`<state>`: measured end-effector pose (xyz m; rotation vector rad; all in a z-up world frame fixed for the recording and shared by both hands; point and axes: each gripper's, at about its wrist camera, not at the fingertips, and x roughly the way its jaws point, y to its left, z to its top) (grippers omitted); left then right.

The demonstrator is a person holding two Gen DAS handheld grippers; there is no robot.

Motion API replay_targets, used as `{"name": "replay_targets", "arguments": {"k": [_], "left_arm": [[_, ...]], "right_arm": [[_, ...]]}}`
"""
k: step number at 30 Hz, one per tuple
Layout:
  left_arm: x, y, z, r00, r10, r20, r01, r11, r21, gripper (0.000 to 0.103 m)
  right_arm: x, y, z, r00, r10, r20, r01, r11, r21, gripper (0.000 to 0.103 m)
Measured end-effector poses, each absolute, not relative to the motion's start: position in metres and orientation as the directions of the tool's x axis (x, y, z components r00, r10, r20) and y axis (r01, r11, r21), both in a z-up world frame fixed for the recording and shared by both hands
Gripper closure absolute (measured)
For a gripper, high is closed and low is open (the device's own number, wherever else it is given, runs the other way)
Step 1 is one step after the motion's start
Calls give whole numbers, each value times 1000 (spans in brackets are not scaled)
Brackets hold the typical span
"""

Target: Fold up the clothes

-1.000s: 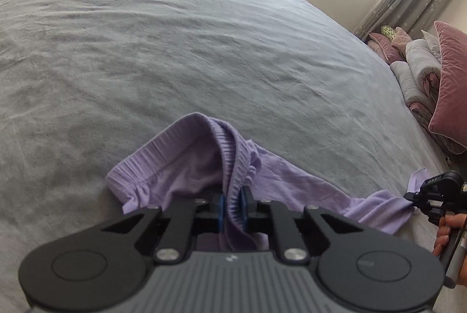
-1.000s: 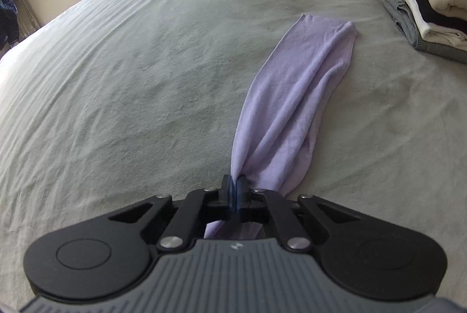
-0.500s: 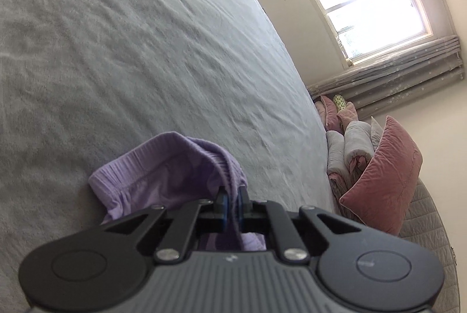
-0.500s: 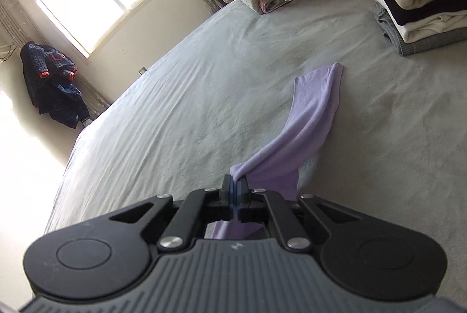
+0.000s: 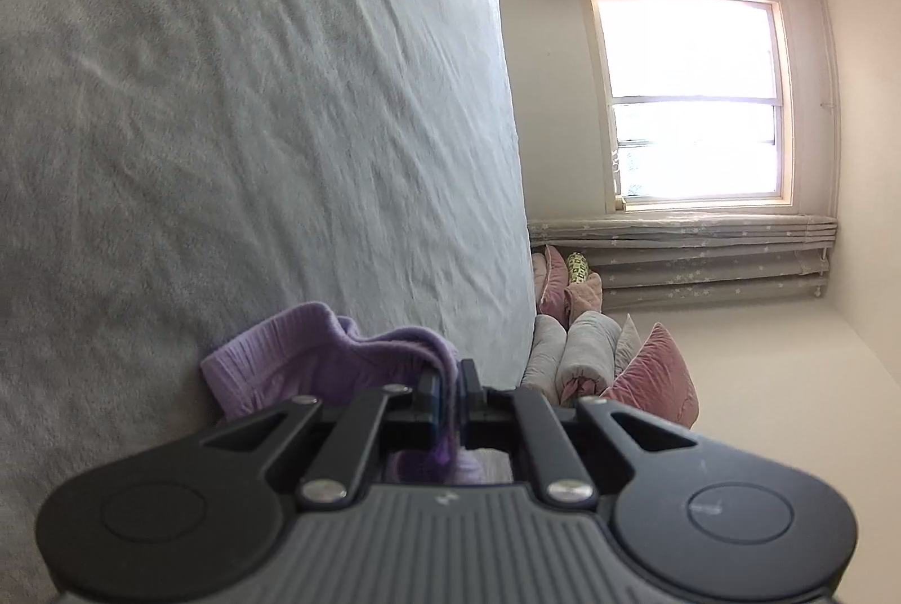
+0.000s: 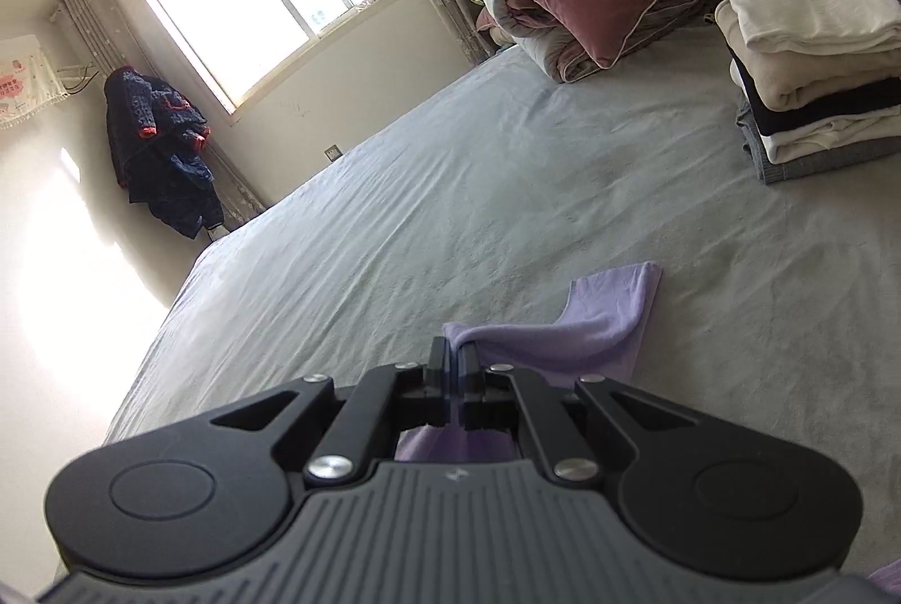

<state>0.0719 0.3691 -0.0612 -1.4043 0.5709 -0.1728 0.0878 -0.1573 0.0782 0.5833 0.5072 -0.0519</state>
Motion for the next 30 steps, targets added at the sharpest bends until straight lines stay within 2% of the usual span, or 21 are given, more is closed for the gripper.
{"name": "replay_targets", "arguments": {"k": [2,8,19,21,24,26,27,28,29,30], "left_arm": [[70,373,-64,849,-448,-281,-229,168,-959,98],[71,375,-75,797,-422,-432,-352,257,-900,97],[76,377,-70,775,-341,-532,-414,362,-835,93],[78,373,-62,773,-312,-553,-412,416,-811,83],[81,364,-48,766,-268,-585,-399,514,-759,56],[82,357,-38,768,-235,-596,-385,573,-723,50],[83,354,-34,770,-220,-599,-377,600,-706,45],[81,353,-30,776,-211,-595,-367,616,-697,41],[80,350,-26,782,-202,-590,-356,633,-688,40],[79,347,-21,787,-195,-586,-342,652,-677,38]], "right_arm": [[80,-153,83,880,99,-465,163,856,491,101],[54,-137,81,880,82,-467,110,923,368,101],[22,-122,-9,767,44,-641,161,953,257,101],[18,-120,-27,736,37,-676,175,954,242,100],[13,-122,-45,718,37,-695,185,953,242,99],[10,-124,-55,711,39,-702,189,951,244,97],[9,-125,-55,708,45,-705,190,949,251,88],[8,-126,-52,705,54,-707,192,945,264,84],[7,-127,-49,703,64,-708,193,941,277,70],[6,-130,-44,709,71,-702,196,936,292,52]]}}
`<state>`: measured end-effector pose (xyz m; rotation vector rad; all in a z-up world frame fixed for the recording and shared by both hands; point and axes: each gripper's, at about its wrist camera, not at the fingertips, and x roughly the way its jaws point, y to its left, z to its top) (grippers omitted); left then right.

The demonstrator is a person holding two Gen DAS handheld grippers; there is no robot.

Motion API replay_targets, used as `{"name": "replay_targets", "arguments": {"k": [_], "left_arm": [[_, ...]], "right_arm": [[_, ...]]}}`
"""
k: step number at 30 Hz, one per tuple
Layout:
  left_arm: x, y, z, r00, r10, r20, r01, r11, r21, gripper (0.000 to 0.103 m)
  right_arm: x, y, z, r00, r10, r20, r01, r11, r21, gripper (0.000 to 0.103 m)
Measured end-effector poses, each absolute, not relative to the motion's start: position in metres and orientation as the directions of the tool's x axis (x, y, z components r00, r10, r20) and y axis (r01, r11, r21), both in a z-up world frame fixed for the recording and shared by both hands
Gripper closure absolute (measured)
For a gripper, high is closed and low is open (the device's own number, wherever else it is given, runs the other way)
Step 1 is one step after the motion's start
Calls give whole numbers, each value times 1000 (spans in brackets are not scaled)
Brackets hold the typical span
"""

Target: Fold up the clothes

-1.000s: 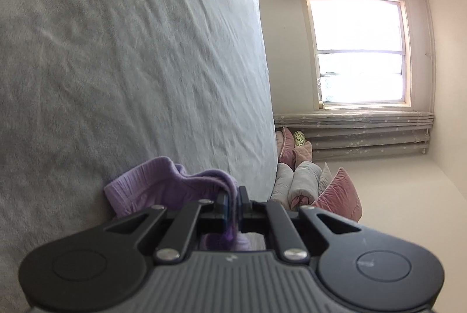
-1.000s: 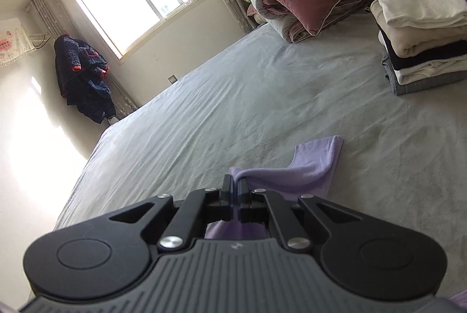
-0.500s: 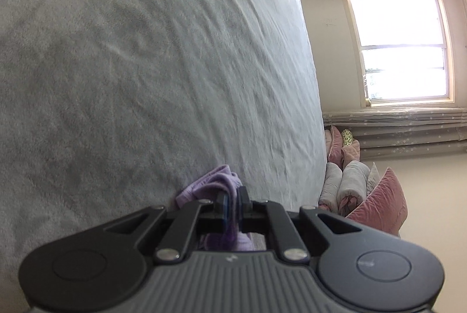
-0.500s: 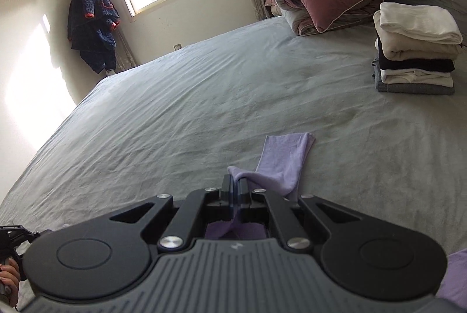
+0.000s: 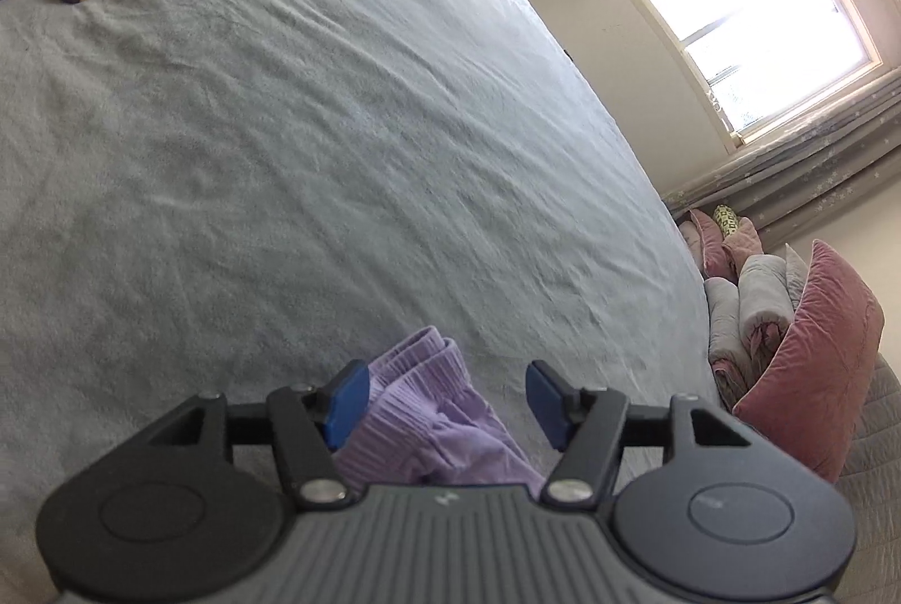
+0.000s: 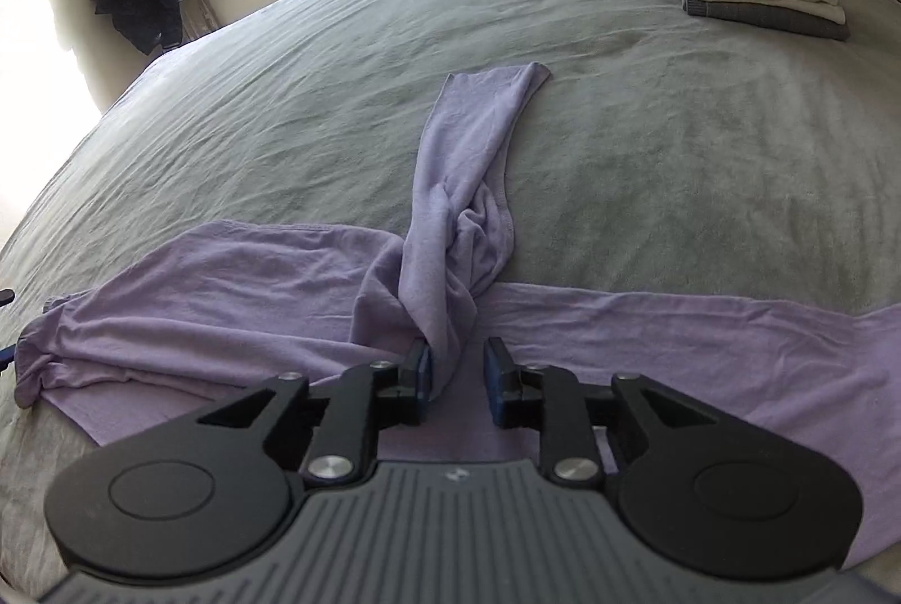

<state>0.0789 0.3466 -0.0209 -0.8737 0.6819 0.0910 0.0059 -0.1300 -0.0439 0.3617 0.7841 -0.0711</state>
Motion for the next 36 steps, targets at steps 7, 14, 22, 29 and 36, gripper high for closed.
{"name": "replay_targets", "arguments": {"k": [7,14,22,29,36], "left_arm": [[72,302,-4,790,-248,-560,-174,786,-593,34],[77,227,-16,705,-405,-582,39,842,-538,34],[72,130,-26,568,-561,-602,360,827,-431,34],[71,66,-44,435,-661,-612,521,739,-428,38],[62,29,-55,355,-696,-624,634,669,-387,38]], "right_arm": [[17,-148,-17,759,79,-646,168,935,311,48],[60,-161,-21,738,93,-668,187,923,335,47],[94,-169,-28,721,93,-687,202,919,337,42],[128,-166,-22,715,97,-692,119,959,257,42],[167,-159,-38,663,104,-741,81,974,209,39]]}}
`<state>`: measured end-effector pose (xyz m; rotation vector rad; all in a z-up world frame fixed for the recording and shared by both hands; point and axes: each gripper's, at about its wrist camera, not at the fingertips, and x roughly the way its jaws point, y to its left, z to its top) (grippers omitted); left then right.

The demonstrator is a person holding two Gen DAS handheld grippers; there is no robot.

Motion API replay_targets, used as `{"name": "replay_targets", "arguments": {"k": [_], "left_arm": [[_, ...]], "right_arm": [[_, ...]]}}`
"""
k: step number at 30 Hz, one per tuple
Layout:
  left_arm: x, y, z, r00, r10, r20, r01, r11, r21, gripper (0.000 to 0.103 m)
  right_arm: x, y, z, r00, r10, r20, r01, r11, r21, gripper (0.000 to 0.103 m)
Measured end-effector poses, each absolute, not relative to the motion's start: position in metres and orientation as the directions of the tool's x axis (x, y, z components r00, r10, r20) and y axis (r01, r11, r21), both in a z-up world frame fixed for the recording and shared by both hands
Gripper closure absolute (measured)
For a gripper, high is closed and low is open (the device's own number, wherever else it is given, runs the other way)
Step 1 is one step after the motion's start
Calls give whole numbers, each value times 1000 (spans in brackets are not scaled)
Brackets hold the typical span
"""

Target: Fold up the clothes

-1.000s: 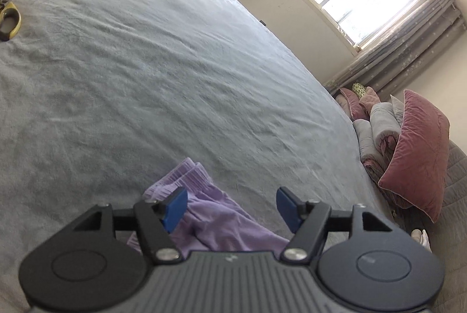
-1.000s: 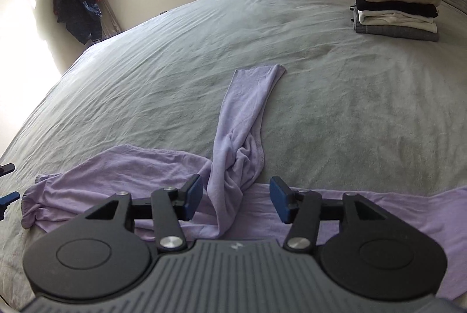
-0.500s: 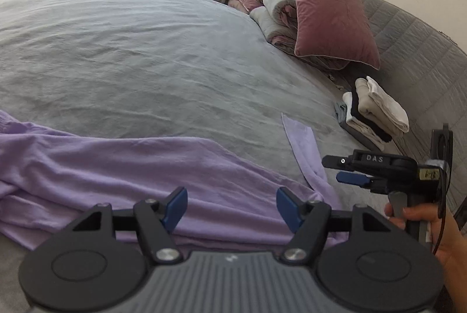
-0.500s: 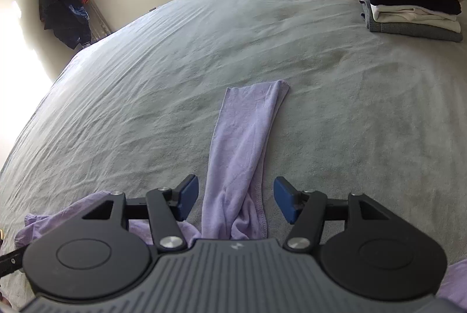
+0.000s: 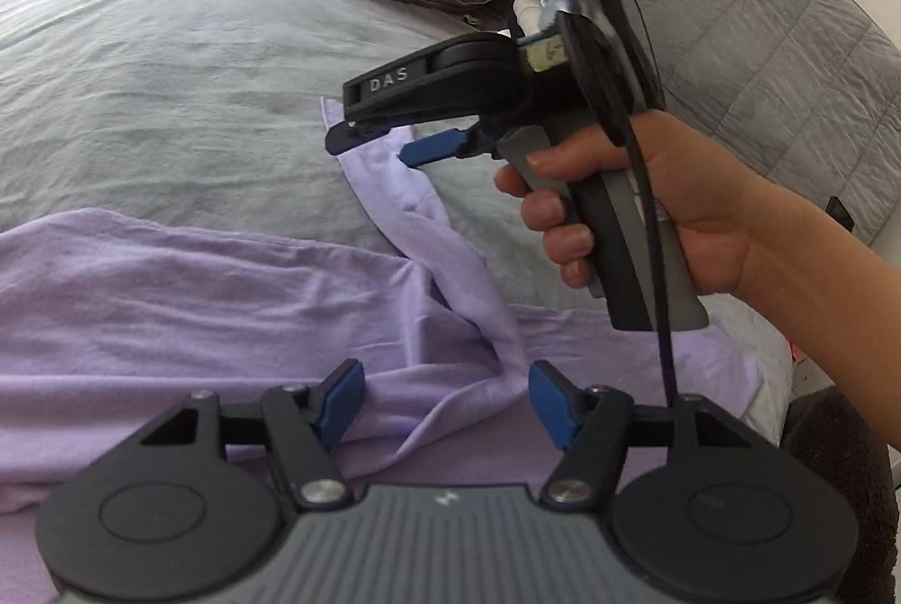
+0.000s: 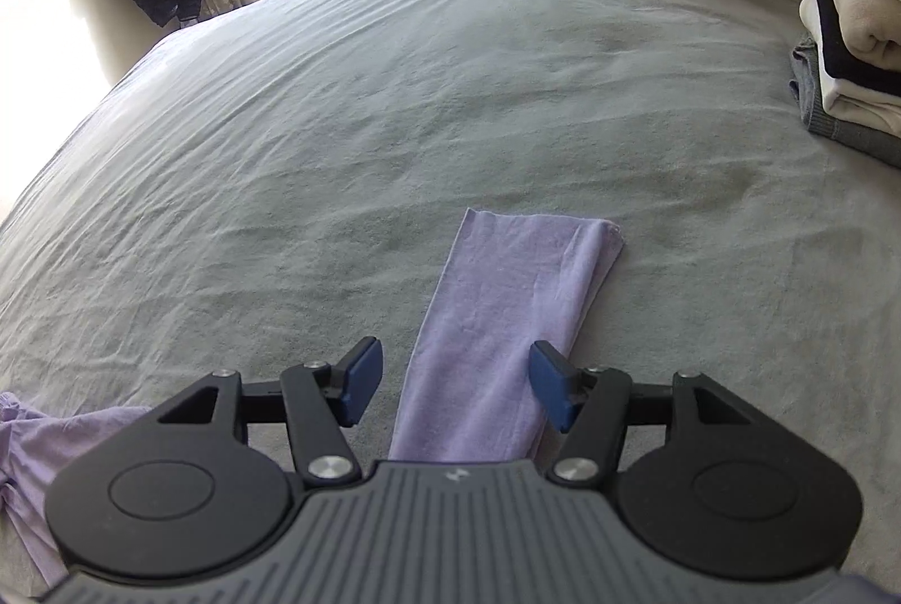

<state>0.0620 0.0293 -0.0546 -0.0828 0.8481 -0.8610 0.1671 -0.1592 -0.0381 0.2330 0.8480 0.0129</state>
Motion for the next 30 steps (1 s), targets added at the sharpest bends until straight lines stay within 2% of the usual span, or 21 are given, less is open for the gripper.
{"name": "replay_targets", "arguments": {"k": [3,5,7,8,9,11,14,16,18,21,30], "left_arm": [[57,21,-57,355,-690,-631,660,663,-354,38],[55,17,-58,359,-686,-633,668,662,-339,38],[54,15,-59,370,-679,-634,668,669,-325,42],[53,15,-58,377,-675,-635,671,671,-316,43],[52,14,-58,383,-670,-635,674,673,-304,46],[50,13,-59,399,-657,-640,677,682,-277,53],[50,14,-59,423,-632,-649,674,698,-241,73],[53,19,-57,429,-625,-652,656,712,-251,93],[57,28,-52,435,-639,-635,640,715,-281,97],[55,43,-38,481,-662,-574,628,717,-301,98],[43,111,23,655,-696,-293,600,715,-358,99]], "right_arm": [[174,-152,-46,666,59,-744,60,989,132,35],[175,-153,-48,673,6,-740,63,996,66,42],[173,-156,-50,681,-39,-732,62,998,4,71],[170,-159,-51,685,-57,-726,63,998,-18,80],[168,-162,-52,690,-73,-720,64,997,-41,96],[162,-171,-52,701,-62,-711,67,998,-21,96],[149,-194,-46,735,14,-678,92,989,120,97],[138,-209,-38,763,38,-646,117,974,196,97],[125,-221,-27,789,43,-613,140,959,248,97],[107,-231,-3,825,45,-564,153,942,300,97],[77,-216,86,918,77,-389,84,922,379,97]]}}
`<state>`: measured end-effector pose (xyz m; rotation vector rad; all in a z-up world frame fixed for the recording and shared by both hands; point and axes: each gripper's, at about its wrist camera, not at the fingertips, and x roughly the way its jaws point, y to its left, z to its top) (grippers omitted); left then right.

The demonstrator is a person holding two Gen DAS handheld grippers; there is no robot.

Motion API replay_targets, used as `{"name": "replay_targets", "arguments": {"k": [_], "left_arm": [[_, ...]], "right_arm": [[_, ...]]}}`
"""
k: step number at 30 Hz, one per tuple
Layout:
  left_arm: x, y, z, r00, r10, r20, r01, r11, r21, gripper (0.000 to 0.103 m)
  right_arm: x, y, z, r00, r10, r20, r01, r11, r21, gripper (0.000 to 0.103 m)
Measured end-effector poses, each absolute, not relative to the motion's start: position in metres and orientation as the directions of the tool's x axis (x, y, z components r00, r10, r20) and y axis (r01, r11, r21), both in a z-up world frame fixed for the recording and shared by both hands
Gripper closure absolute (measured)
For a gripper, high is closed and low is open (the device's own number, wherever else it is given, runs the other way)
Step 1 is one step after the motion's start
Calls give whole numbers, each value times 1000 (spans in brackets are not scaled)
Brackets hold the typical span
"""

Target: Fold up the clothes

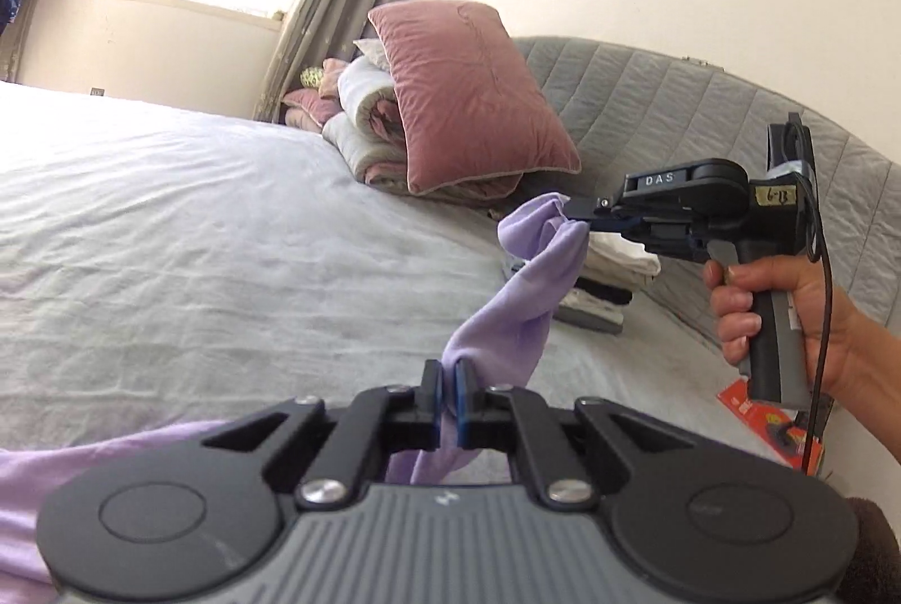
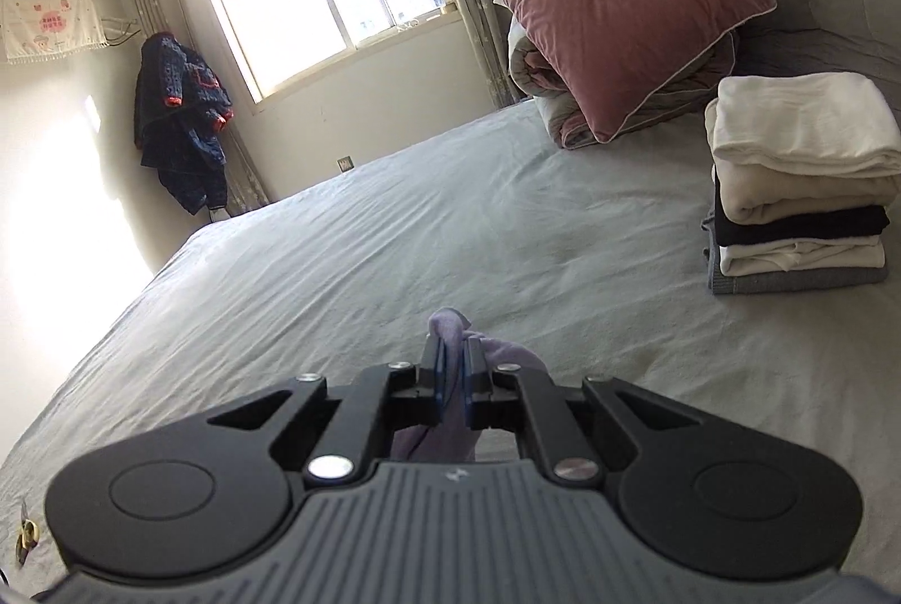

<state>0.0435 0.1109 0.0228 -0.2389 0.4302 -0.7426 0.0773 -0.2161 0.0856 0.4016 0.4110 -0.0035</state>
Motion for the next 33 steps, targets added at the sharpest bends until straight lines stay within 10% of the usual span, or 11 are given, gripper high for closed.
{"name": "replay_targets", "arguments": {"k": [15,33], "left_arm": [[13,111,18,481,-822,-305,752,566,-338,102],[-13,51,-54,213,-714,-667,850,472,-233,101]], "right_arm": [[-3,-212,105,948,22,-319,92,936,339,97],[-116,-262,-34,789,-93,-607,364,867,341,95]]}}
